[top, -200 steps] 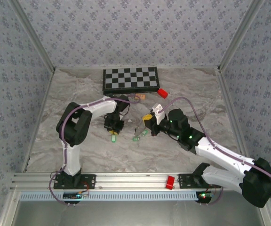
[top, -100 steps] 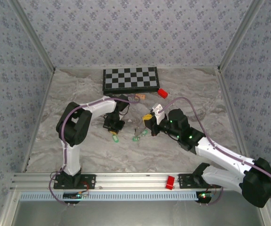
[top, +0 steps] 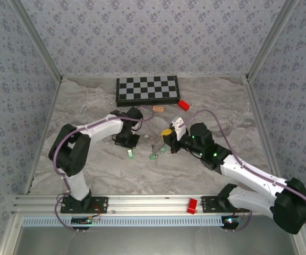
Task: Put the keys on the keyring
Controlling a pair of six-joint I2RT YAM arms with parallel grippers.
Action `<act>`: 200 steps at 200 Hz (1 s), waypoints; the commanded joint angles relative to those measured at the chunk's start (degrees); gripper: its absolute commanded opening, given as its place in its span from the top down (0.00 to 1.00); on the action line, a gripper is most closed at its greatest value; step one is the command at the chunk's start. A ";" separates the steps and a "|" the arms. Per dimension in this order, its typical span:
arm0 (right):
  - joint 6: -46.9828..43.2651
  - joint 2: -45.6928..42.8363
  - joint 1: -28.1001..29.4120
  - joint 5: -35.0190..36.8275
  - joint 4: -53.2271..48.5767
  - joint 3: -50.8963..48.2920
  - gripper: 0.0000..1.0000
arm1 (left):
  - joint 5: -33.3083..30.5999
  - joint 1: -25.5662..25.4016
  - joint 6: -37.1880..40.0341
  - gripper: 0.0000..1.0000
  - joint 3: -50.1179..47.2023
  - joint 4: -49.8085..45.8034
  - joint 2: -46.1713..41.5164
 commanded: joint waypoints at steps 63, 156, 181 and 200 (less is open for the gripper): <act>0.91 0.77 0.34 -0.23 2.71 -0.18 1.00 | -10.45 -4.22 -6.04 1.00 -16.57 29.26 -10.19; 1.28 2.17 0.48 -0.71 3.59 -0.12 1.00 | -22.12 -8.46 -6.54 1.00 -34.50 61.45 -14.16; 1.37 2.34 0.53 -0.80 3.77 -0.14 1.00 | -25.06 -9.37 -7.14 1.00 -37.48 68.14 -13.07; 1.35 2.38 0.52 -0.80 3.79 -0.14 1.00 | -26.72 -10.31 -7.68 1.00 -39.00 72.21 -11.99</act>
